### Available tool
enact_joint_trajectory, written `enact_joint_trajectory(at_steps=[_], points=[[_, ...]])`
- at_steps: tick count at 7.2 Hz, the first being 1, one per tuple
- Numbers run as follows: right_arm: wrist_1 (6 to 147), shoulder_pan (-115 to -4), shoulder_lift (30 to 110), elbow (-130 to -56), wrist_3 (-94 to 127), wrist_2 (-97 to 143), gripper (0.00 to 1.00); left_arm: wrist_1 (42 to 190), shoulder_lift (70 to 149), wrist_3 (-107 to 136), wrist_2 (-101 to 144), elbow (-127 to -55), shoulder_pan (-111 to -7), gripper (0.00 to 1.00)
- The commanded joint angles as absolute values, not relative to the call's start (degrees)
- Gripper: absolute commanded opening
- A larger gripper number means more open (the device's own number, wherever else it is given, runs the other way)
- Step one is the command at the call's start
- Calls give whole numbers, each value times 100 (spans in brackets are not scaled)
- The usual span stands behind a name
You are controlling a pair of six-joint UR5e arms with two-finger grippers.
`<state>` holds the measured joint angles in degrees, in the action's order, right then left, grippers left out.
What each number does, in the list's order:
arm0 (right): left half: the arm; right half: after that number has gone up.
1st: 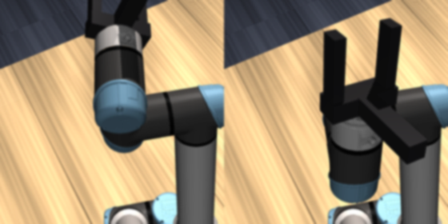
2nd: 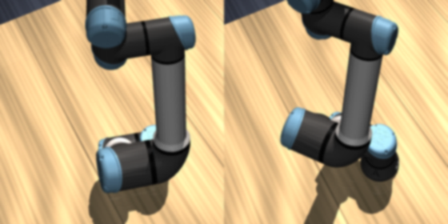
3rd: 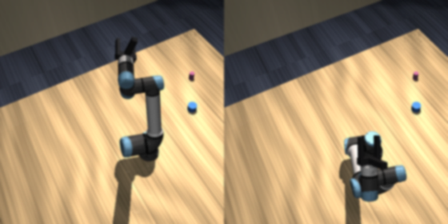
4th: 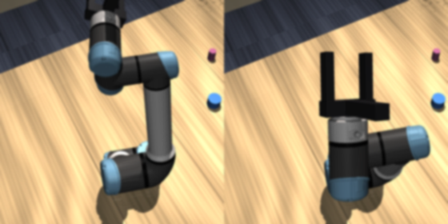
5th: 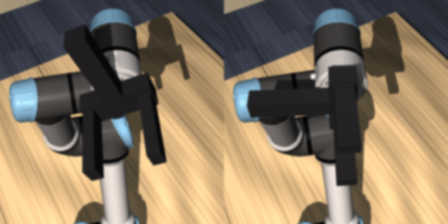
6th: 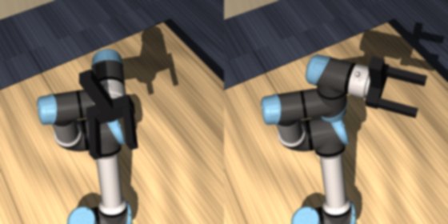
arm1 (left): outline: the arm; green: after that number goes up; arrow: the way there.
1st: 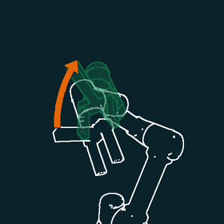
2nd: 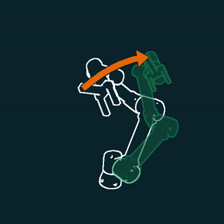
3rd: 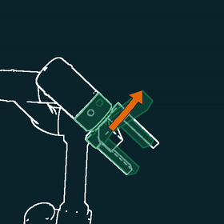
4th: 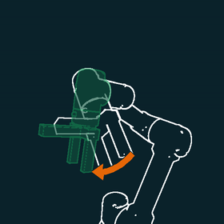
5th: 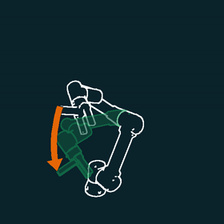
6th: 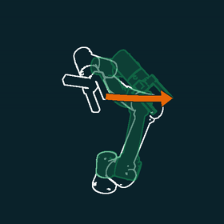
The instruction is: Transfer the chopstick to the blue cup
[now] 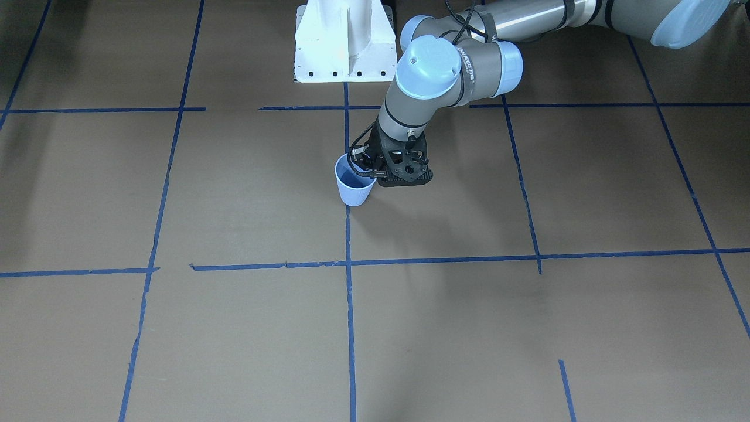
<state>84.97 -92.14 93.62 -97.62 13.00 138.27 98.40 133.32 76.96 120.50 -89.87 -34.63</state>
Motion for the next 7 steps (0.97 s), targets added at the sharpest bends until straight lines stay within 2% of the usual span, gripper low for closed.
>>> enact_joint_trajectory(at_steps=[1, 4, 5, 7], points=[[8490, -9211, 9360, -9756, 1301, 13825, 100, 9853, 13324, 7629, 12041, -8974, -3445, 99], [8490, -9211, 9352, -9738, 1301, 13825, 100, 9941, 13298, 7620, 12024, -9061, -3532, 100], [8499, -9211, 9352, -9695, 1292, 13834, 100, 9819, 13254, 7594, 12128, -9244, -3846, 100], [8473, -9237, 9369, -9589, 1030, 13825, 100, 8839, 12529, 6564, 12419, -10408, -4383, 100]])
